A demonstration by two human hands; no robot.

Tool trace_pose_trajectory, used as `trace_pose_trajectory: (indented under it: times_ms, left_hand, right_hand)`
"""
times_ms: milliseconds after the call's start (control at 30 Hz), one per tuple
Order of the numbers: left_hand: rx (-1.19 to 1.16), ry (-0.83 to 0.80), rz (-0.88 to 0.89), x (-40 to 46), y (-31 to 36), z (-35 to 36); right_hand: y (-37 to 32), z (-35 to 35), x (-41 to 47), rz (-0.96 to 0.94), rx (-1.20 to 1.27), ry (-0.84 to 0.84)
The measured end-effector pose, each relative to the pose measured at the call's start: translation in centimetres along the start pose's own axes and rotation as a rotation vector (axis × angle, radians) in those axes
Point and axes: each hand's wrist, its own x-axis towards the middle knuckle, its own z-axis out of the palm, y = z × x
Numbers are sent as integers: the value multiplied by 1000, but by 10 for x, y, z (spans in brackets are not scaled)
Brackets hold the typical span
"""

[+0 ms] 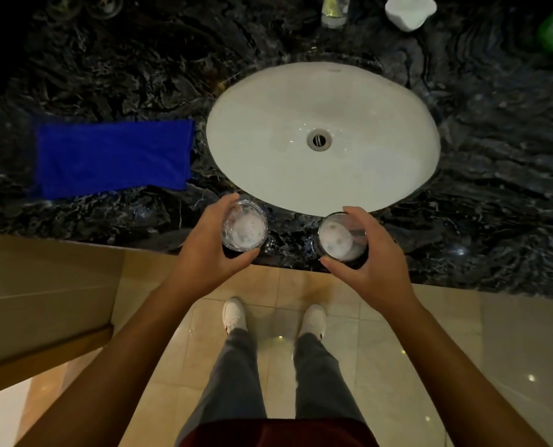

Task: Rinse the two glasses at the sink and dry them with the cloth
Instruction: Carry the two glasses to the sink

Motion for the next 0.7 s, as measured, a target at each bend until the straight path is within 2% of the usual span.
trace_pose_trajectory:
  times_ms: [167,267,333,433,533,700]
  left_hand:
    - [45,9,-8,-3,7,-3]
    - [192,114,117,-8,19,-3]
    - [238,165,215,-12,31,-1]
    - [126,94,248,-21,64,22]
    - [-51,12,240,-22,88,62]
    - [-262,33,25,-9,100,107]
  right_hand:
    - [-3,-4,-1,24,15,-66]
    - [-4,-23,-6,-28,-24,-139]
    - [5,-39,-9,-37,-65,-110]
    - [44,-61,-6,12,-224,30]
    - [84,-67,-3,77,-464,64]
    - [107,-56,-9,23,-693,67]
